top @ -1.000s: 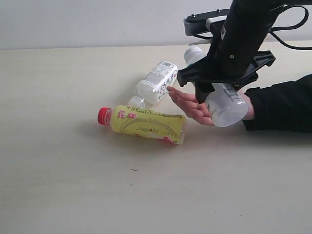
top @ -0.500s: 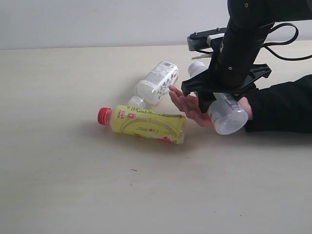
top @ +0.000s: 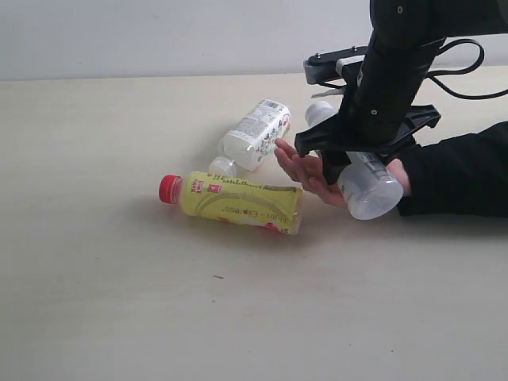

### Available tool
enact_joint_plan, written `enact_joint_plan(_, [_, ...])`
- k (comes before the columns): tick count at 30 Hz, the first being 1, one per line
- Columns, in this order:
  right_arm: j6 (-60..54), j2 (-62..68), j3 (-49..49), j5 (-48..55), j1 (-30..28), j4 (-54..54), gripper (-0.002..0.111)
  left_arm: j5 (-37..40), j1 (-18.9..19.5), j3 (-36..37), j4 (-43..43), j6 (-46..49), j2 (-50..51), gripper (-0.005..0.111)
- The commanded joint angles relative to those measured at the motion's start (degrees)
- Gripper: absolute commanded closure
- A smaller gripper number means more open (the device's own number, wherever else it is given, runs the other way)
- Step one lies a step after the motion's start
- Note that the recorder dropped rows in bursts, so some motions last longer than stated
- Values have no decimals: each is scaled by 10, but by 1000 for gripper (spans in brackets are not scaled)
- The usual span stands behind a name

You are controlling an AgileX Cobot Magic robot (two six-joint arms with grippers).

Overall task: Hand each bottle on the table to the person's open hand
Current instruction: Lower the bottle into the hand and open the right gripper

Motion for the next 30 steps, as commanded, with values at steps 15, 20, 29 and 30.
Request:
enact_joint_plan(15, [-32, 0, -5, -1, -1, 5, 32, -5, 3, 0, 2, 2, -3, 107])
enact_joint_plan(20, [-32, 0, -5, -2, -1, 5, 32, -5, 3, 0, 2, 2, -3, 107])
enact_joint_plan(29, [-32, -38, -46, 48, -1, 3, 32, -5, 3, 0, 2, 2, -3, 107])
enact_joint_plan(30, [-32, -49, -49, 49, -1, 3, 32, -5, 3, 0, 2, 2, -3, 107])
